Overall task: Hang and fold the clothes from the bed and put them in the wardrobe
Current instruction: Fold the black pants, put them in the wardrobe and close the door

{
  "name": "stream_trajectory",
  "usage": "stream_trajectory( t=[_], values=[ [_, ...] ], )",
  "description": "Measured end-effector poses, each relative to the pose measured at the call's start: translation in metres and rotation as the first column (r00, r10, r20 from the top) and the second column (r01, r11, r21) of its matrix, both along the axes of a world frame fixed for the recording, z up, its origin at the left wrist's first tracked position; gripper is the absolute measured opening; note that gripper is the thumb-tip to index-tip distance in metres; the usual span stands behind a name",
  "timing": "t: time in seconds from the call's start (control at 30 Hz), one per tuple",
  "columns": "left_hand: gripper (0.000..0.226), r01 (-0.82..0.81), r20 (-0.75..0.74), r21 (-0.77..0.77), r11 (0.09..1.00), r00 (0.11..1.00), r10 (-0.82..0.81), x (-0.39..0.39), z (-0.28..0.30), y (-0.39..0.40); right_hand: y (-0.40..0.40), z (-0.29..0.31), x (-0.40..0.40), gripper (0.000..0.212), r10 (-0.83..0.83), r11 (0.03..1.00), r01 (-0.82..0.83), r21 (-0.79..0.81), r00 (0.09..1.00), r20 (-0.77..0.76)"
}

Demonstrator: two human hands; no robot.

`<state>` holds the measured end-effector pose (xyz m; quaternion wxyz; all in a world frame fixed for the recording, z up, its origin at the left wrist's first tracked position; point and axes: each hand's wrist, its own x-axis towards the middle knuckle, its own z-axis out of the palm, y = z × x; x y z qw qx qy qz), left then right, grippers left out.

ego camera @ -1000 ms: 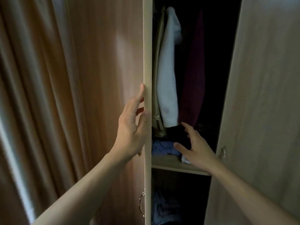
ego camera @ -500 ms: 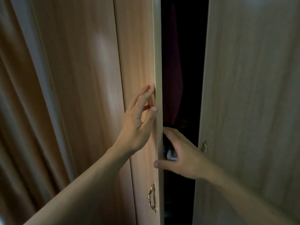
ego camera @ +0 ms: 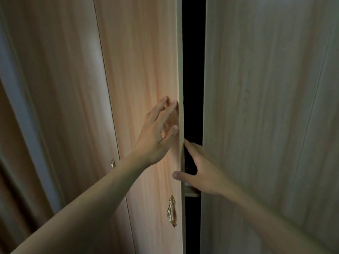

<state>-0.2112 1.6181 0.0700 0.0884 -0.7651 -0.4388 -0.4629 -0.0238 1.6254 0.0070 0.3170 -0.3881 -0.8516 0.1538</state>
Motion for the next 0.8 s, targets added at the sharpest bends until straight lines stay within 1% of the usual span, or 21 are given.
stream_trajectory(
  t=[0.13, 0.23, 0.3, 0.37, 0.43, 0.53, 0.63, 0.8],
  values=[
    [0.063, 0.010, -0.010, -0.057, 0.998, 1.000, -0.011, 0.015, 0.003, 0.019, 0.025, -0.002, 0.013, 0.104, -0.027, 1.000, 0.027, 0.000, 1.000, -0.003],
    [0.067, -0.017, -0.074, -0.025, 1.000, 0.997, 0.015, 0.020, 0.001, 0.034, 0.042, -0.007, 0.019, 0.101, -0.020, 1.000, 0.020, -0.003, 0.999, -0.045],
    [0.074, -0.034, -0.120, -0.004, 0.999, 0.992, 0.033, 0.022, -0.002, 0.045, 0.053, -0.009, 0.022, 0.099, -0.023, 1.000, 0.023, 0.002, 0.997, -0.080],
    [0.087, -0.064, -0.164, 0.010, 0.998, 0.984, 0.065, 0.023, -0.004, 0.056, 0.061, -0.010, 0.025, 0.096, -0.038, 0.999, 0.037, -0.010, 0.993, -0.115],
    [0.100, -0.107, -0.218, 0.041, 0.993, 0.969, 0.114, 0.024, -0.005, 0.067, 0.068, -0.010, 0.026, 0.095, -0.068, 0.998, 0.069, -0.001, 0.990, -0.120],
    [0.110, -0.141, -0.269, 0.106, 0.984, 0.949, 0.165, 0.025, -0.007, 0.081, 0.079, -0.009, 0.028, 0.091, -0.124, 0.989, 0.131, 0.066, 0.988, -0.090],
    [0.114, -0.165, -0.315, 0.177, 0.970, 0.924, 0.215, 0.025, -0.009, 0.096, 0.091, -0.010, 0.032, 0.079, -0.160, 0.979, 0.167, 0.114, 0.985, -0.068],
    [0.114, -0.168, -0.316, 0.257, 0.952, 0.916, 0.247, 0.028, -0.011, 0.117, 0.114, -0.017, 0.040, 0.078, -0.229, 0.967, 0.232, 0.102, 0.973, -0.036]
  ],
)
